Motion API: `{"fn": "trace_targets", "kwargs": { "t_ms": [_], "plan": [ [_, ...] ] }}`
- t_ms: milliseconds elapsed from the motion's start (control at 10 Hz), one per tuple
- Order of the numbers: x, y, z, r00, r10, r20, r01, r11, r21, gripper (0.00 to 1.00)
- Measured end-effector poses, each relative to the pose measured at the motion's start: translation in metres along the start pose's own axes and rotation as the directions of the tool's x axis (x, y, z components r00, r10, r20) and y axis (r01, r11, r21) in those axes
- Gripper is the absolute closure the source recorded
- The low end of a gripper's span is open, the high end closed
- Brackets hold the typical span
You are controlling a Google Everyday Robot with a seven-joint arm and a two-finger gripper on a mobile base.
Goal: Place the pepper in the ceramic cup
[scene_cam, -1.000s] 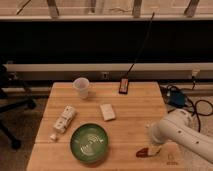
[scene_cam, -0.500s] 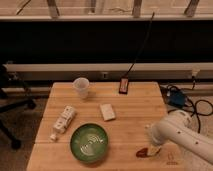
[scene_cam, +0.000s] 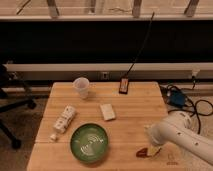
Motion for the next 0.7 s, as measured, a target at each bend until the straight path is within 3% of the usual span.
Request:
{"fn": "trace_targets", "kwargs": {
  "t_ms": [700],
  "plan": [
    [0.0003,-0.0011,0.0058,1.0,-0.006,0.011,0.005,1.0,0.015,0.2]
  ]
}}
